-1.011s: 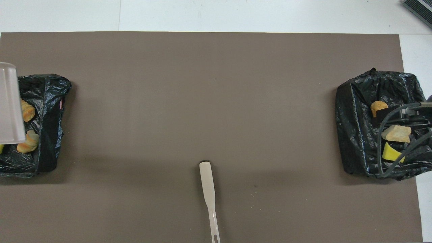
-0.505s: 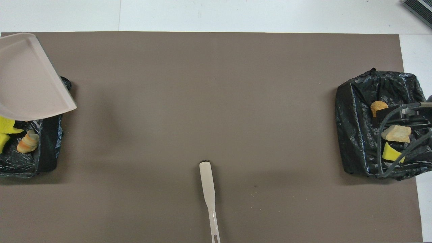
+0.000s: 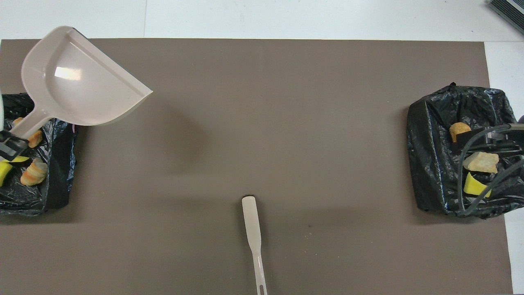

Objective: Sweep and dump trash in bin
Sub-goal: 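Lift the empty dustpan out of the bag with the left gripper, then lower the dustpan onto the mat beside the brush with the left gripper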

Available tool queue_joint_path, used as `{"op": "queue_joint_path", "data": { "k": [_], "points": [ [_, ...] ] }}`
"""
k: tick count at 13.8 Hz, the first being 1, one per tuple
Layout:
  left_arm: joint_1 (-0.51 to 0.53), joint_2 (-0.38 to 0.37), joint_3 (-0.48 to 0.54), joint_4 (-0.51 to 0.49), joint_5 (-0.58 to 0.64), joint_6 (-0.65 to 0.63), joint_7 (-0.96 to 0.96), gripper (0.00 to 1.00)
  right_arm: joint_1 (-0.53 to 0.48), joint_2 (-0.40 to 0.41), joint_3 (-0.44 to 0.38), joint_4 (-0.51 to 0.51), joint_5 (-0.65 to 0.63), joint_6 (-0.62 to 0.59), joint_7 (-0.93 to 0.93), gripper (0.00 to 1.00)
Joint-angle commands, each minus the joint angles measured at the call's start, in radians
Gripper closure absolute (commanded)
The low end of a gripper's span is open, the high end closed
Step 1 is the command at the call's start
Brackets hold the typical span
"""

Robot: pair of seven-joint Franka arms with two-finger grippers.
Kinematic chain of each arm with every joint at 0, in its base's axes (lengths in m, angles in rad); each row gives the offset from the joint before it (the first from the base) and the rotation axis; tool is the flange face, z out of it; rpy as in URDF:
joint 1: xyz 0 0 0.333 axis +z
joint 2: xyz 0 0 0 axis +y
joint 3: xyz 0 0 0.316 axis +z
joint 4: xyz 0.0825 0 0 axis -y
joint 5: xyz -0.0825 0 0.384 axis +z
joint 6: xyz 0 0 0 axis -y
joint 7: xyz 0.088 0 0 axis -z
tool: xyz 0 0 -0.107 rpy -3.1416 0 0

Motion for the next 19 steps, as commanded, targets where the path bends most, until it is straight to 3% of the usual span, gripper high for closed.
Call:
{"op": "queue_joint_path", "data": {
  "k": [1, 5, 8, 12, 19],
  "points": [
    [-0.112, -0.025, 0.014, -0.059, -0.054, 0.024, -0.204, 1.00, -0.009, -0.020, 0.003, -0.029, 0.018, 0.027, 0.012, 0.00],
    [-0.282, 0.031, 0.013, -0.067, -0.096, 0.100, -0.464, 1.00, -0.009, -0.020, 0.004, -0.029, 0.019, 0.027, 0.012, 0.00],
    [-0.403, 0.122, 0.013, -0.067, -0.162, 0.207, -0.622, 1.00, -0.009, -0.020, 0.004, -0.029, 0.019, 0.027, 0.012, 0.00],
    [-0.483, 0.309, 0.003, -0.032, -0.251, 0.380, -0.810, 1.00, -0.009, -0.020, 0.003, -0.029, 0.018, 0.027, 0.012, 0.00],
    [-0.522, 0.378, -0.001, -0.058, -0.295, 0.498, -1.026, 1.00, -0.009, -0.020, 0.004, -0.029, 0.018, 0.027, 0.012, 0.00]
  ]
}}
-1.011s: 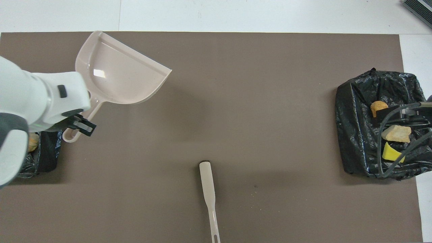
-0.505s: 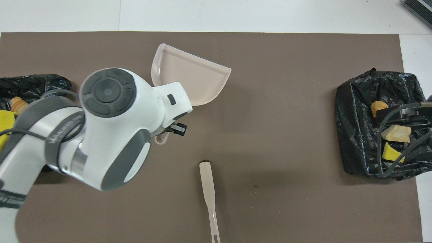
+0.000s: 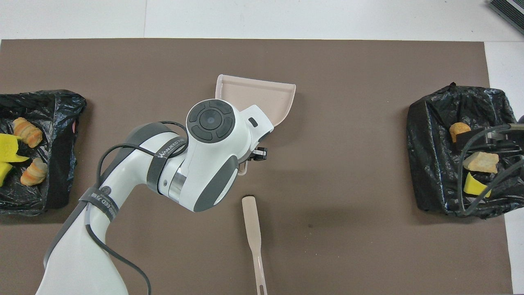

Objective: Sweep and dump trash in bin
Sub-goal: 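Lower the dustpan onto the mat beside the brush with the left gripper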

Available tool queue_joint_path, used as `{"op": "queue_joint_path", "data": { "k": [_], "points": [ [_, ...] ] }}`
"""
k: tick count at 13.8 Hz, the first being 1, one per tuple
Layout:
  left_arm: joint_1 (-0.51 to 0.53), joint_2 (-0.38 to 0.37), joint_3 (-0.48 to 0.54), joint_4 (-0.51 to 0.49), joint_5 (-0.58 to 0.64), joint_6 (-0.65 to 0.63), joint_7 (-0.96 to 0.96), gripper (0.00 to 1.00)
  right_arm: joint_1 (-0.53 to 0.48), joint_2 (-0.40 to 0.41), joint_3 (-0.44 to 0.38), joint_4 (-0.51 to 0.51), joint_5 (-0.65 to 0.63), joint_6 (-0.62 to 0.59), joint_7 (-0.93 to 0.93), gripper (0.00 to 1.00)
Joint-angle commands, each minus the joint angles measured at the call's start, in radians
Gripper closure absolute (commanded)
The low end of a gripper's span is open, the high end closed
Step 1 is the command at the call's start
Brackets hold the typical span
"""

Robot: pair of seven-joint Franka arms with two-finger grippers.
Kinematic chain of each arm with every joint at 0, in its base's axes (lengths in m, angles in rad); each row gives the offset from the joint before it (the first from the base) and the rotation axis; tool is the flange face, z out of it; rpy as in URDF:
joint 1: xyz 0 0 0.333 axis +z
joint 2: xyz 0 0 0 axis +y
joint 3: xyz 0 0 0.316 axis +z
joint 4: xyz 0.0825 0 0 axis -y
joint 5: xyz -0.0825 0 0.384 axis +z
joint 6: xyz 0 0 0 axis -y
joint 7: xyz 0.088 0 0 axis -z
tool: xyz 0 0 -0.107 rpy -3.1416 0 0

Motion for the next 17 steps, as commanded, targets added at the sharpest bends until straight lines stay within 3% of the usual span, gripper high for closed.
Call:
{"op": "queue_joint_path", "data": {
  "k": [1, 3, 10, 11, 12, 13, 14, 15, 17],
  "points": [
    [-0.018, 0.022, 0.016, 0.007, -0.017, 0.038, -0.056, 1.00, -0.009, -0.020, 0.004, -0.028, 0.018, 0.027, 0.012, 0.00],
    [-0.045, 0.073, 0.018, 0.010, -0.015, 0.054, -0.065, 1.00, -0.009, -0.020, 0.003, -0.028, 0.018, 0.027, 0.012, 0.00],
    [-0.047, 0.076, 0.016, 0.015, -0.017, 0.065, -0.165, 1.00, -0.009, -0.020, 0.004, -0.028, 0.019, 0.027, 0.012, 0.00],
    [-0.047, 0.076, 0.016, 0.012, -0.017, 0.065, -0.166, 0.89, -0.009, -0.020, 0.003, -0.028, 0.018, 0.028, 0.012, 0.00],
    [-0.047, 0.076, 0.016, 0.010, -0.017, 0.070, -0.176, 0.70, -0.009, -0.020, 0.003, -0.028, 0.018, 0.027, 0.012, 0.00],
    [-0.047, 0.076, 0.015, 0.009, -0.018, 0.088, -0.200, 0.47, -0.009, -0.020, 0.004, -0.028, 0.018, 0.027, 0.012, 0.00],
    [-0.047, 0.076, 0.016, 0.009, -0.017, 0.105, -0.212, 0.08, -0.009, -0.020, 0.004, -0.028, 0.018, 0.027, 0.012, 0.00],
    [-0.047, 0.076, 0.016, 0.009, -0.017, 0.099, -0.209, 0.00, -0.009, -0.020, 0.003, -0.028, 0.019, 0.027, 0.012, 0.00],
    [-0.043, 0.060, 0.016, 0.009, -0.017, 0.081, -0.208, 0.00, -0.009, -0.022, 0.004, -0.028, 0.018, 0.027, 0.012, 0.00]
  ]
}}
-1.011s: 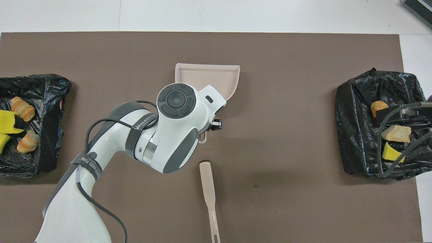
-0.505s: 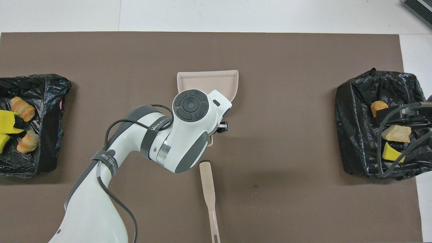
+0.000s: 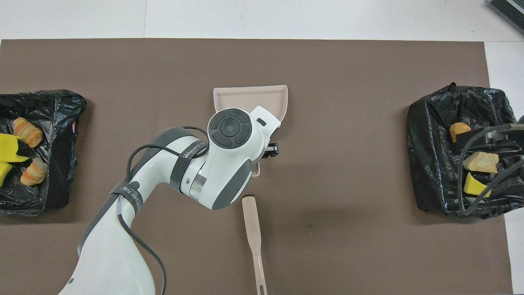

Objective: Sweep and dump trash in bin
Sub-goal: 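Lower the dustpan onto the mat beside the brush with the left gripper, then open the left gripper and withdraw it from the dustpan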

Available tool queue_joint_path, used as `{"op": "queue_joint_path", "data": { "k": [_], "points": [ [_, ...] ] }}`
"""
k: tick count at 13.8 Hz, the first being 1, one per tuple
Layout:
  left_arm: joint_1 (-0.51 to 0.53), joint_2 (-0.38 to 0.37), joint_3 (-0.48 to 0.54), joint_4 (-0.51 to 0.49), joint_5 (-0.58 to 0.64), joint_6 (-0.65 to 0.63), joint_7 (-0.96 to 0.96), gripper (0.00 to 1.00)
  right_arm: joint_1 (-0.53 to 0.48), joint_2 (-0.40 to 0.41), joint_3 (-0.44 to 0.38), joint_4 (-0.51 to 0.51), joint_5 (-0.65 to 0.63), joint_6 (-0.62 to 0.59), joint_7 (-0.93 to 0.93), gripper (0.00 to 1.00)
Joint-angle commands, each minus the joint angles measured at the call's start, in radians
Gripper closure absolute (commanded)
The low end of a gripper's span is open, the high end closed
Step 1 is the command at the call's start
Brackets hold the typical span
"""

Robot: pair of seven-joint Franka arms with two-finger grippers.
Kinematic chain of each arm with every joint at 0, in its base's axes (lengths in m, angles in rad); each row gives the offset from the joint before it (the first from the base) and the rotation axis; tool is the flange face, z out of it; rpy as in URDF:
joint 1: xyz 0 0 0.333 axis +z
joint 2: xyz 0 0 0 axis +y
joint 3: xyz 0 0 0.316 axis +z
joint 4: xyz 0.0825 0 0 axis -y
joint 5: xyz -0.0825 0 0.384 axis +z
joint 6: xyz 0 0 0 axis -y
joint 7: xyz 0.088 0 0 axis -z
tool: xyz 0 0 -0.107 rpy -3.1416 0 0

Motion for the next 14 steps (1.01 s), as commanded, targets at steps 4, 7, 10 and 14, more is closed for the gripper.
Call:
{"op": "queue_joint_path", "data": {
  "k": [4, 7, 10, 14],
  "points": [
    [0.031, -0.087, 0.028, 0.014, 0.002, -0.099, -0.003, 0.00, -0.009, -0.020, 0.003, -0.028, 0.018, 0.027, 0.012, 0.00],
    [0.109, -0.139, 0.028, 0.010, 0.017, -0.132, 0.056, 0.00, -0.009, -0.020, 0.003, -0.028, 0.019, 0.027, 0.012, 0.00],
    [0.193, -0.229, 0.028, -0.009, 0.017, -0.275, 0.207, 0.00, -0.009, -0.020, 0.003, -0.028, 0.018, 0.027, 0.012, 0.00],
    [0.293, -0.318, 0.028, -0.054, 0.017, -0.385, 0.348, 0.00, -0.009, -0.022, 0.004, -0.028, 0.018, 0.027, 0.012, 0.00]
  ]
}}
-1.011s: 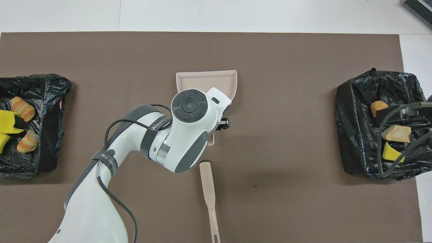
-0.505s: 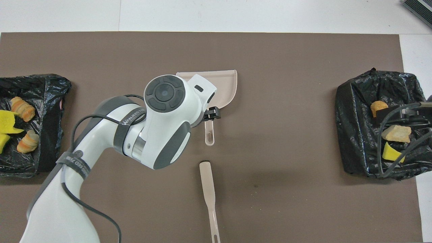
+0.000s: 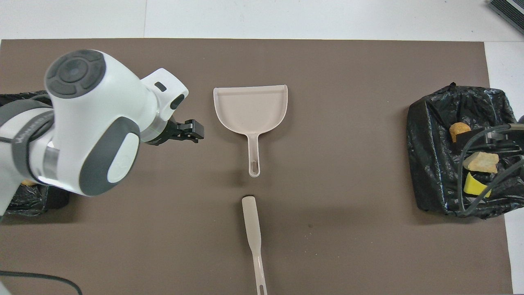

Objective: Sweep and dump trash in bin
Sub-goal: 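Open the left gripper and withdraw it from the dustpan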

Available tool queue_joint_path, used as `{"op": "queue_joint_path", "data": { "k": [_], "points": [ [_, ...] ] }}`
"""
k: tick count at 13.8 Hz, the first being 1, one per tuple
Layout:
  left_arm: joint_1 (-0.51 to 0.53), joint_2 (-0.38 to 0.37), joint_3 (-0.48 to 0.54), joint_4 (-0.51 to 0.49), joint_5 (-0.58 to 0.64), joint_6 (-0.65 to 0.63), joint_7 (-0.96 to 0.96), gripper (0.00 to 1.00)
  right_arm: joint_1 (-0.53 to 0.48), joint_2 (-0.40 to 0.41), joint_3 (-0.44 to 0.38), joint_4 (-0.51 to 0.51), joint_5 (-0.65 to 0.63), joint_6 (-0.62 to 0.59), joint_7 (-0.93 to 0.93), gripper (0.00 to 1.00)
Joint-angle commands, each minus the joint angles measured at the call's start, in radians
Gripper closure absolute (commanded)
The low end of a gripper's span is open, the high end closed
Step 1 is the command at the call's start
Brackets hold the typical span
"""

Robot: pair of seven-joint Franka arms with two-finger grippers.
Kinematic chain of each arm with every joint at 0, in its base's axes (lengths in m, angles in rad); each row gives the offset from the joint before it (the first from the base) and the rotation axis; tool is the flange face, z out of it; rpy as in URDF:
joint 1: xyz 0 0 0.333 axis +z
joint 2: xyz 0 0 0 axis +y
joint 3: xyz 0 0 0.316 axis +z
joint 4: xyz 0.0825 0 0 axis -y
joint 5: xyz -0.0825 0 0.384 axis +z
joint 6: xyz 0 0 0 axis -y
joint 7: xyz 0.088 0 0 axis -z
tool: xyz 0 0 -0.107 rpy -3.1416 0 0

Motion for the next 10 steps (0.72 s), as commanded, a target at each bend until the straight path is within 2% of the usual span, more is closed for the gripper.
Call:
{"op": "queue_joint_path", "data": {
  "k": [1, 6, 10],
  "points": [
    [0.061, -0.081, -0.011, -0.084, 0.011, -0.041, 0.066, 0.00, -0.009, -0.020, 0.003, -0.028, 0.018, 0.027, 0.012, 0.00],
    [0.190, -0.163, -0.009, -0.148, 0.013, -0.118, 0.198, 0.00, -0.009, -0.020, 0.003, -0.028, 0.019, 0.027, 0.012, 0.00],
    [0.277, -0.177, -0.009, -0.158, 0.037, -0.132, 0.249, 0.00, -0.009, -0.020, 0.003, -0.028, 0.018, 0.027, 0.012, 0.00]
  ]
}}
